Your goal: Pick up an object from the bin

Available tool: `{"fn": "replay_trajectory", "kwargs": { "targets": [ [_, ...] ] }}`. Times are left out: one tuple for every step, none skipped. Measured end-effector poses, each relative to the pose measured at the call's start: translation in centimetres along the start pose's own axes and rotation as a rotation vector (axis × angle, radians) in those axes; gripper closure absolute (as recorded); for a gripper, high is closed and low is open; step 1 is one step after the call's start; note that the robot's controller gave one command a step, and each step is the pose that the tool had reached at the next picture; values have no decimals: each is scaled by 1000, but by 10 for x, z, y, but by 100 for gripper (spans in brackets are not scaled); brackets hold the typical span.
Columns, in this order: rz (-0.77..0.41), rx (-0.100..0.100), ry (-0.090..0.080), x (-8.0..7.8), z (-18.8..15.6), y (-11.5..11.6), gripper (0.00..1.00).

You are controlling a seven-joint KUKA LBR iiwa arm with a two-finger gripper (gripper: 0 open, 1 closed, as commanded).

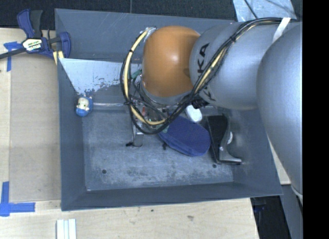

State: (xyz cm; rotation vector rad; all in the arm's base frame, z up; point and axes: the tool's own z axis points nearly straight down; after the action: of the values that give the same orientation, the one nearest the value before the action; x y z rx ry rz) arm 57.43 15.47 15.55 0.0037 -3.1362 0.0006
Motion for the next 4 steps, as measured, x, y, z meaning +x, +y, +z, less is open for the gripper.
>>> {"fn": "replay_trajectory", "kwargs": {
  "targets": [
    [-19,4,-9,13,-34,-86,0],
    [308,-1,-6,2,53,-111,0],
    [309,-3,-9,1,51,-110,100],
    [297,-4,-18,-27,-63,-108,100]
  ]
}}
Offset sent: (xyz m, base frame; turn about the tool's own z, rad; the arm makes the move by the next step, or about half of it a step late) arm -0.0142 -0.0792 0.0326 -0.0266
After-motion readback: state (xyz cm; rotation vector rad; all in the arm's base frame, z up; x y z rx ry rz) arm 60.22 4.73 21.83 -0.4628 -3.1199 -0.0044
